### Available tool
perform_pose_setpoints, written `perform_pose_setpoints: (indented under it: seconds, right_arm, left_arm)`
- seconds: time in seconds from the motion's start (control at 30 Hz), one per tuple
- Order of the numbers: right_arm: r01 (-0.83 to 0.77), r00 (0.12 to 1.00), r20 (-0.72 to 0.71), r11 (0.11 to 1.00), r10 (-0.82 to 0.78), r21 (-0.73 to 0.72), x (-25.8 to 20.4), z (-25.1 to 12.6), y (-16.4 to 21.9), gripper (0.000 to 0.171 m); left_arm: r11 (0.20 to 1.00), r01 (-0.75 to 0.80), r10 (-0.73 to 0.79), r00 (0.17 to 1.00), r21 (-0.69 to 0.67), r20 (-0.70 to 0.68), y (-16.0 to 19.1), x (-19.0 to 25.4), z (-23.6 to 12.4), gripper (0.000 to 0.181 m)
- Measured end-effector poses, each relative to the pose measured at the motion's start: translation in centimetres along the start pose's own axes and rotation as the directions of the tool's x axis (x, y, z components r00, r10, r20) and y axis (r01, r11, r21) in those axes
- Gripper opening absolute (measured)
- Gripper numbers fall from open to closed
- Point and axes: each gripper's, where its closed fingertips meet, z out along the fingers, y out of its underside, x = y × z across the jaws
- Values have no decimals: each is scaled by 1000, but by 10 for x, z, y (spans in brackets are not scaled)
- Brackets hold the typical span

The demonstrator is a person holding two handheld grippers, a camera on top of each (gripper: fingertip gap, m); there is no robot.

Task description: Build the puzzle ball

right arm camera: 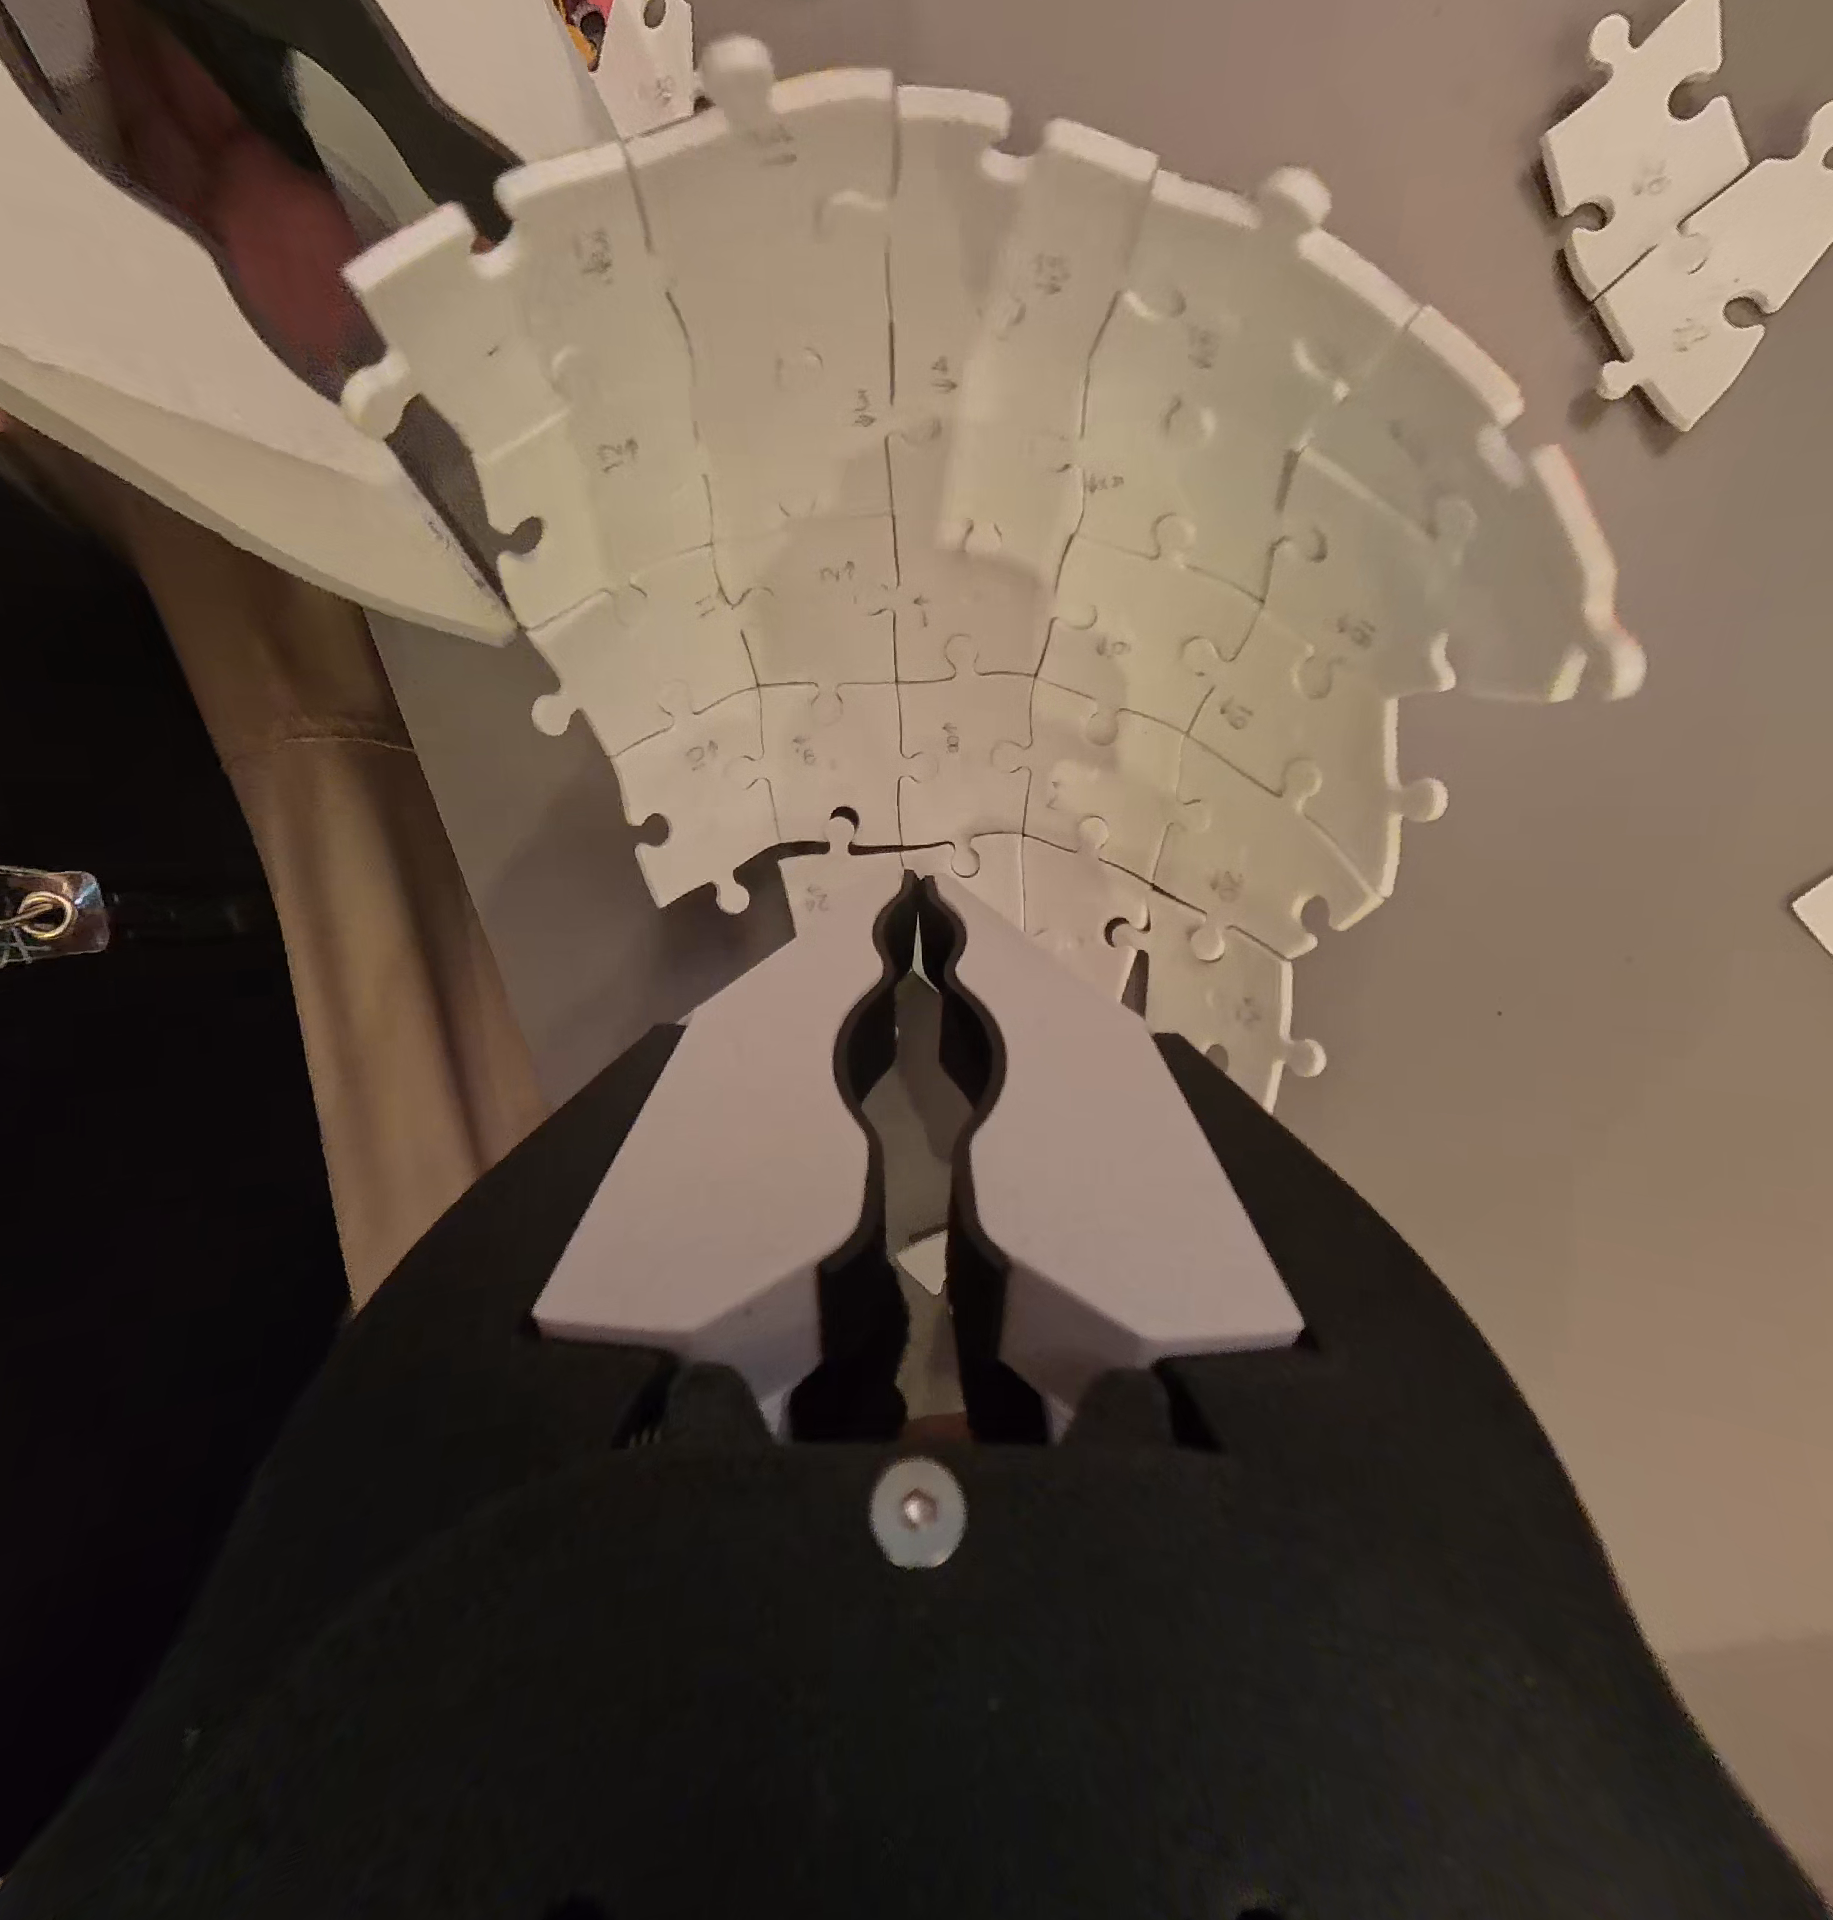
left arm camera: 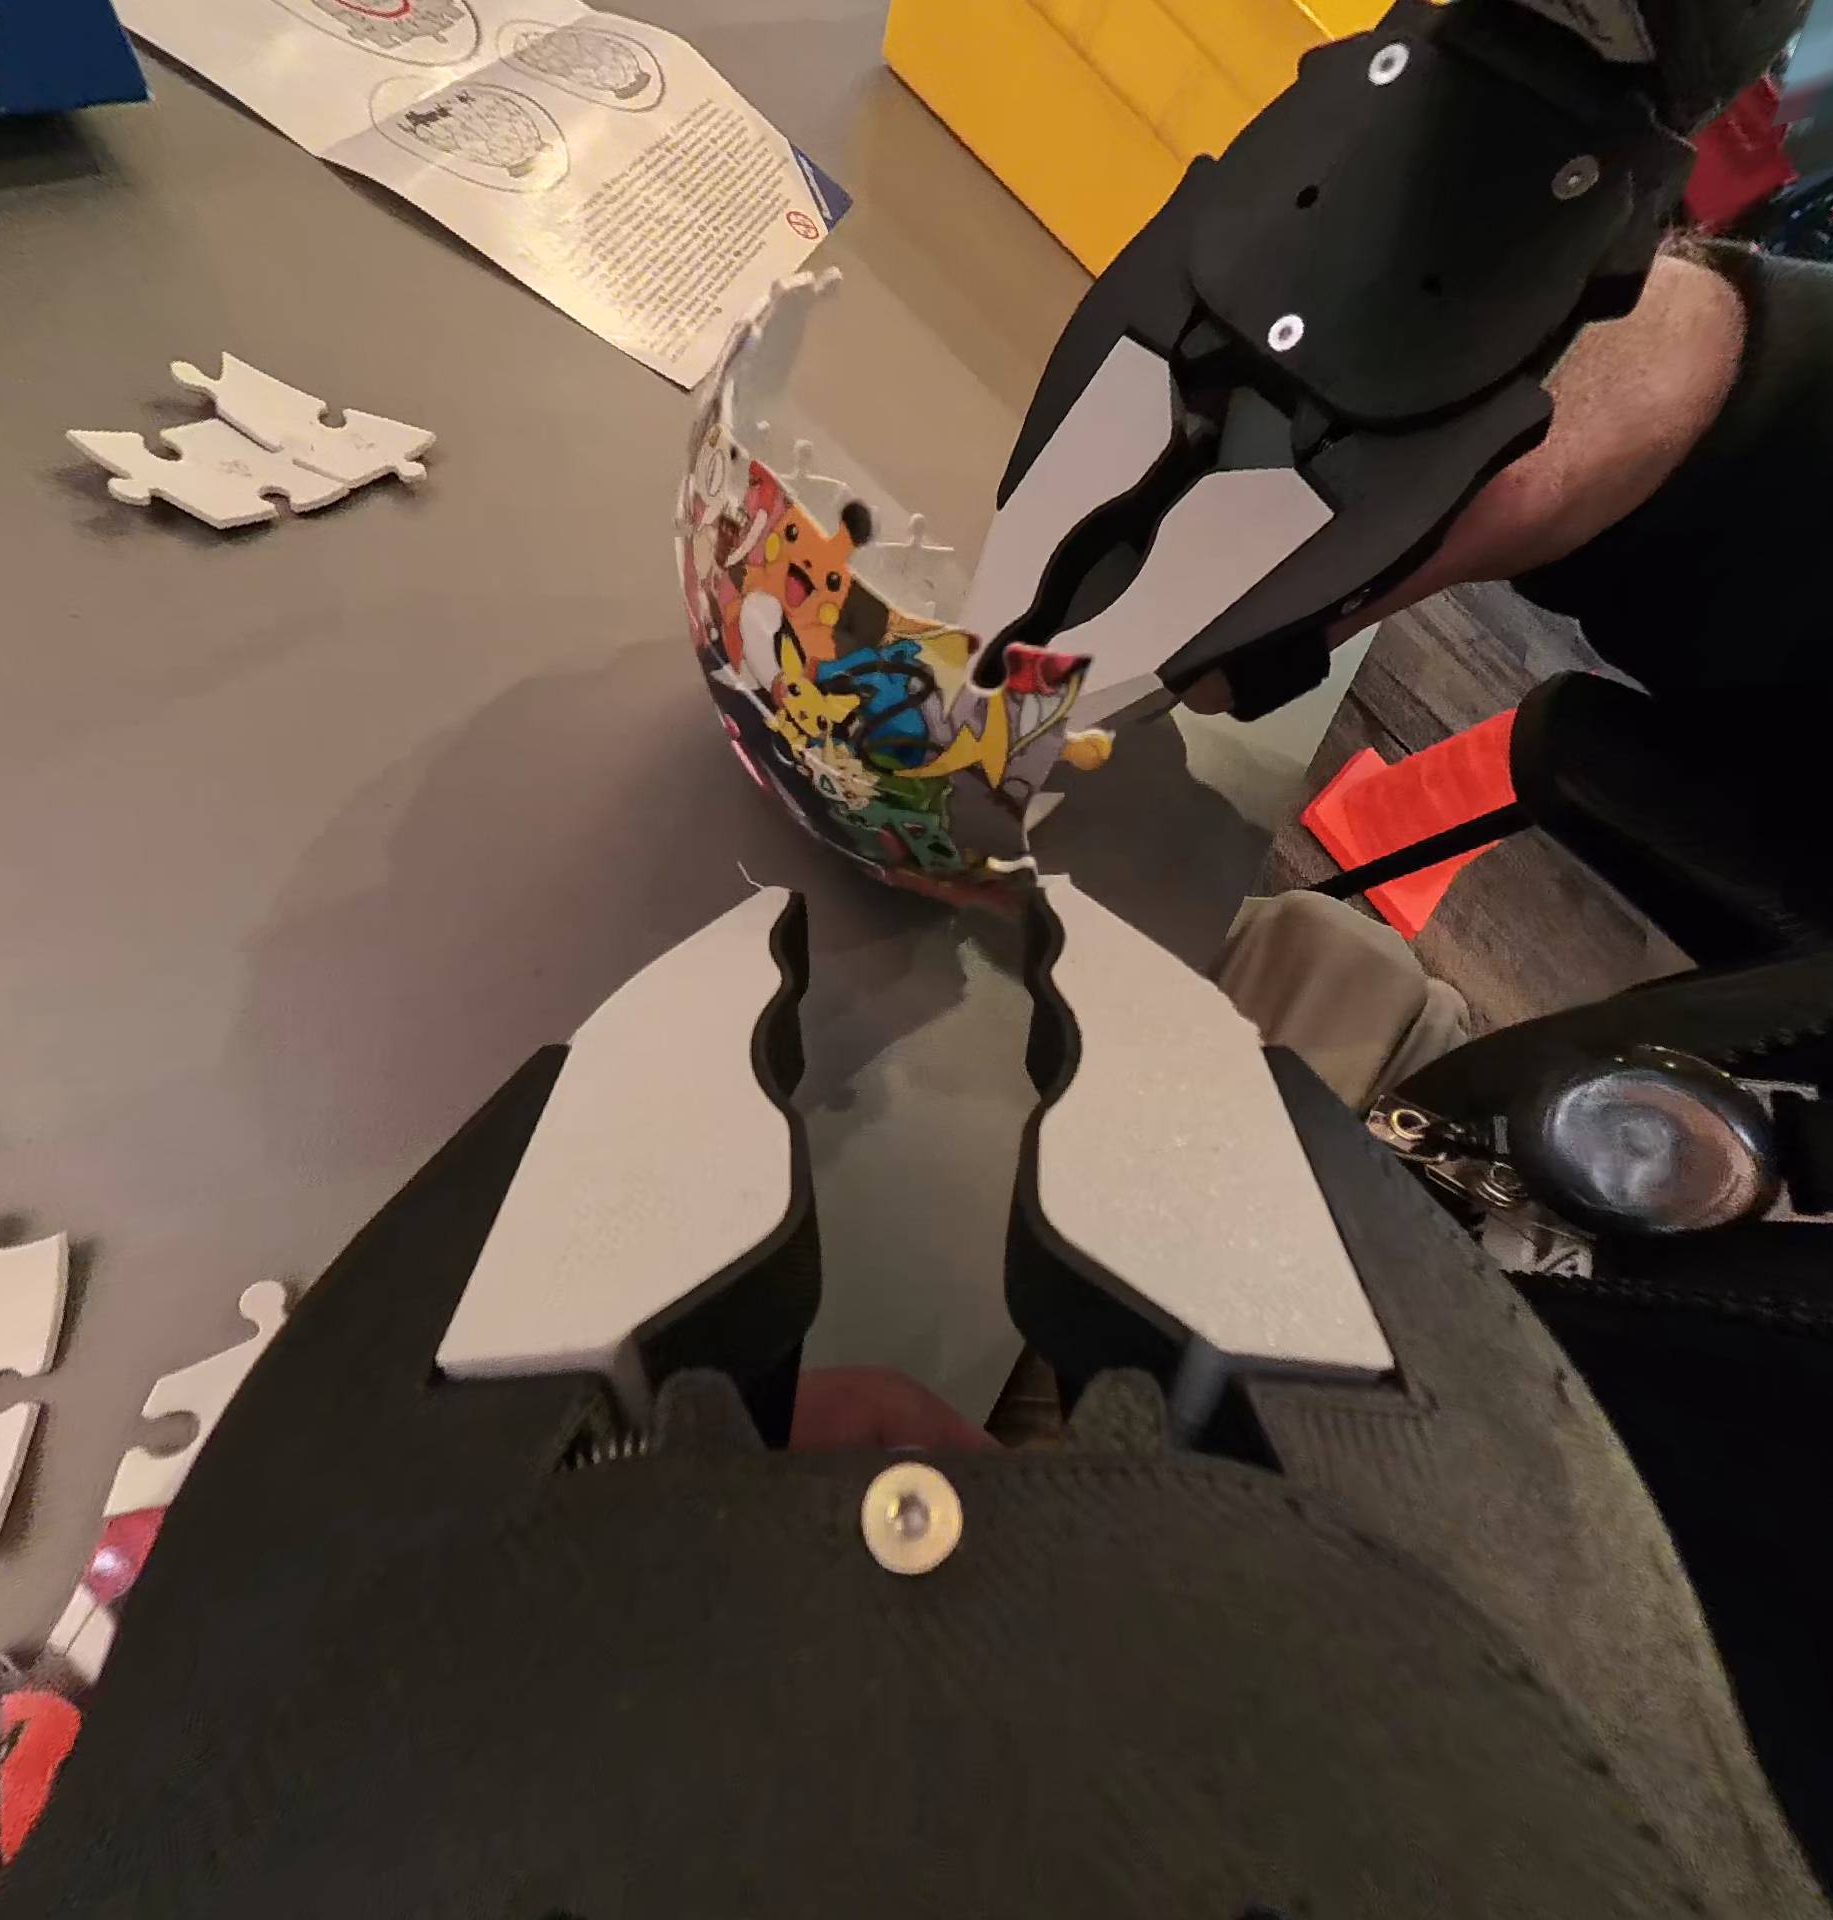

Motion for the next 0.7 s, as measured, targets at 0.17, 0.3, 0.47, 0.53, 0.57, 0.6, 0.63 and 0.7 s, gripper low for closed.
perform_pose_setpoints:
  seconds: [0.17, 0.3, 0.47, 0.53, 0.57, 0.6, 0.63, 0.7]
  right_arm:
    - [-9, 1000, -13, 1000, 9, 9, 1, 0, 0, 0]
    - [-35, 999, -23, 999, 35, 24, 4, 1, -2, 0]
    - [-57, 997, -39, 997, 59, 47, 5, 2, -4, 0]
    - [-63, 997, -38, 997, 65, 54, 5, 2, -4, 0]
    - [-66, 997, -36, 996, 68, 57, 5, 2, -4, 0]
    - [-67, 997, -35, 996, 69, 58, 5, 2, -4, 0]
    - [-62, 997, -35, 996, 64, 58, 5, 1, -4, 0]
    - [-65, 997, -32, 996, 67, 64, 5, -1, -4, 0]
  left_arm:
    - [1000, 3, -3, 1000, -12, -27, 4, 4, 2, 42]
    - [1000, -14, 13, 999, -16, -37, 4, 8, 6, 44]
    - [999, -39, 37, 998, -32, -46, 7, 10, 8, 46]
    - [998, -45, 44, 998, -32, -45, 7, 10, 9, 47]
    - [999, -42, 41, 998, -31, -47, 7, 10, 9, 47]
    - [999, -40, 38, 998, -30, -48, 7, 9, 10, 47]
    - [999, -42, 41, 998, -30, -41, 8, 9, 10, 46]
    - [998, -51, 50, 998, -31, -25, 9, 6, 10, 46]
